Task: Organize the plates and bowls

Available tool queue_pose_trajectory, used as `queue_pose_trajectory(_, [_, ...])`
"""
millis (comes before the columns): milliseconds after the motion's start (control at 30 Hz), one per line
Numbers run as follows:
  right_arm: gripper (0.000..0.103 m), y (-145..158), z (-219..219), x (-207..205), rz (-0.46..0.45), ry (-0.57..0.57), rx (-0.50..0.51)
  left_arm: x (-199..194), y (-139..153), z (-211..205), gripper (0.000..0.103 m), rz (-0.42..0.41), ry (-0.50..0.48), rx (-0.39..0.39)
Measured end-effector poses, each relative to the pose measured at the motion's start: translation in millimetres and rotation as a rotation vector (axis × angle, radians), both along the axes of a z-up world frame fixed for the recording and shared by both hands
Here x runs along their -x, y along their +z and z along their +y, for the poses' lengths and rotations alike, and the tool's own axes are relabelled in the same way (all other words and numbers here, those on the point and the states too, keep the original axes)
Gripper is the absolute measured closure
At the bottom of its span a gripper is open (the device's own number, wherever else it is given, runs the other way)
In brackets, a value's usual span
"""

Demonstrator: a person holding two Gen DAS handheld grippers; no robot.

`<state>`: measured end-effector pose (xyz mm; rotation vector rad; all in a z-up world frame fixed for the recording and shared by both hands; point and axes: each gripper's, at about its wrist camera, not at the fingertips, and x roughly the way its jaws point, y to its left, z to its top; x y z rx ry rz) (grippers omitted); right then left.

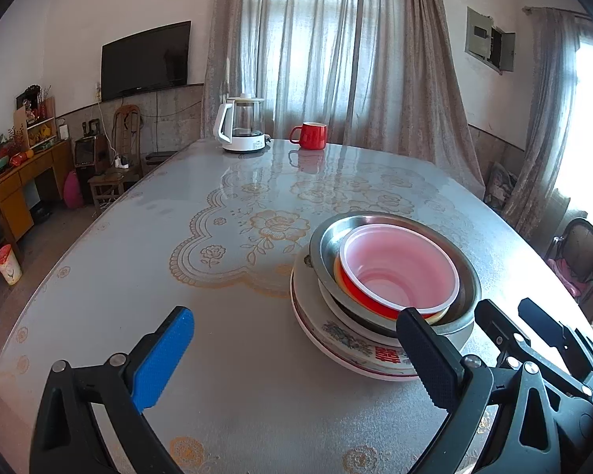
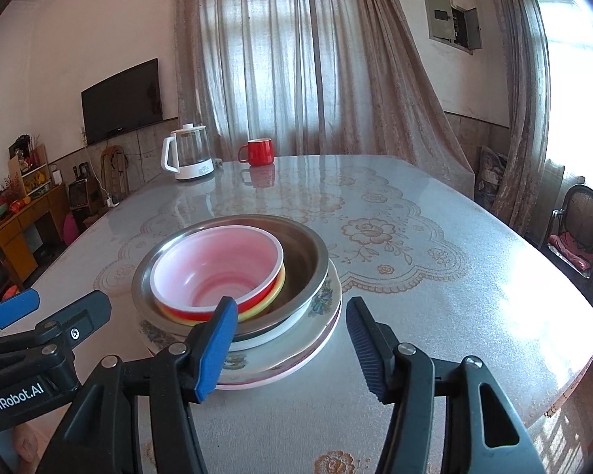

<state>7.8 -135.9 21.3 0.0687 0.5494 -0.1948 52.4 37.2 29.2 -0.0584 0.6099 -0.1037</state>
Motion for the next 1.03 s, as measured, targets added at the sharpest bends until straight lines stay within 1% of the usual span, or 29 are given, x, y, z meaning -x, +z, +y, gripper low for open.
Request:
queue_pose_trajectory(233, [0.045,1,-2,0,-0.003,-0.002,-0.004,-1,2,1,0.000,-0.016,0.005,-0.011])
queue_pose_trajectory(333, [0.045,2,-2,-1,-0.003,-0.002,-0.003,1,3,-1,0.000,-0.026,0.028,-0.022])
queue_pose_trajectory(467, [0.045,2,-3,-1,-0.003,0.000,-0.006,-1,3,1,0.000,-0.026,0.052,-0.016])
queue_pose_trajectory(667, [0.045,1,-5,-2,-0.002,-0.002,-0.012,-5,0,2,0.000,0.002,0.039,-0.001])
queue_pose_trajectory(800, [0.045,0,-5,-3,0.002,-0.001,-0.013,-7,-2,0,0.000,0.000,0.042,-0.023])
queue_pose_trajectory(1033, [0.045,1,-9,-3,-0.006,0.002,-0.028,-9,-6,-1,0.000,0.005,0.029,-0.024])
